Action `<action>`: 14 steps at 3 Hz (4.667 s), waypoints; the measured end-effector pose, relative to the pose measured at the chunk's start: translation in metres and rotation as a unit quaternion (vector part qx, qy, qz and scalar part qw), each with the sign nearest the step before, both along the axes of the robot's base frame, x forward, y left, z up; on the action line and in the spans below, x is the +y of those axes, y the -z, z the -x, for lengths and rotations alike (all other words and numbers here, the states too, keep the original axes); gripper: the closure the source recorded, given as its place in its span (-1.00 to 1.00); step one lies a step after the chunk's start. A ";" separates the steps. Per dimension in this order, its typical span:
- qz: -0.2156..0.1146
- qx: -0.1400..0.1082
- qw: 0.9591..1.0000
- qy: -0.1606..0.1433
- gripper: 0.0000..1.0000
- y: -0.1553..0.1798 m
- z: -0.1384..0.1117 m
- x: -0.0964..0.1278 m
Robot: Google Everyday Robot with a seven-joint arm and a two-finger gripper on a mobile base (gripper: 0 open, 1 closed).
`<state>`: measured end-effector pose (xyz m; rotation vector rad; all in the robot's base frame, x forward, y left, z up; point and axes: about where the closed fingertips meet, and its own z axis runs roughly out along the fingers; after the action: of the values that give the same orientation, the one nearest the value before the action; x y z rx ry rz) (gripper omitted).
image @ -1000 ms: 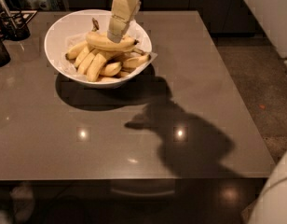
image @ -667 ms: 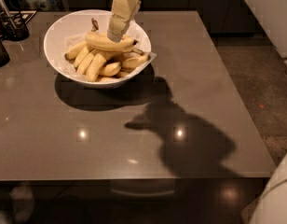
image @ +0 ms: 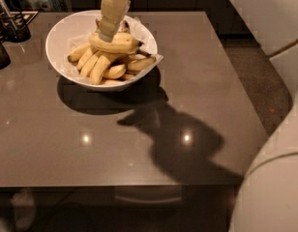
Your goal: Pick banana from white bowl
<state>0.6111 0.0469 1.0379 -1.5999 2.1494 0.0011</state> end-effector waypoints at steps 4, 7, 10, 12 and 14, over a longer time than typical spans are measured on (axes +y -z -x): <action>0.030 0.056 0.998 -0.013 -0.56 0.051 -0.037 0.044; 0.051 0.098 0.994 -0.003 -0.16 0.099 -0.057 0.056; 0.034 0.068 0.997 -0.008 1.00 0.087 -0.057 0.053; -0.057 -0.026 0.994 -0.094 1.00 0.029 -0.002 0.017; -0.062 -0.015 0.990 -0.123 1.00 0.037 0.082 -0.056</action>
Offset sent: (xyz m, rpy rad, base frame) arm 0.0142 0.0274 -0.0373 -0.0928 0.1370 0.0268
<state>0.5287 -0.0087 1.0011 -1.7674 1.8782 0.1823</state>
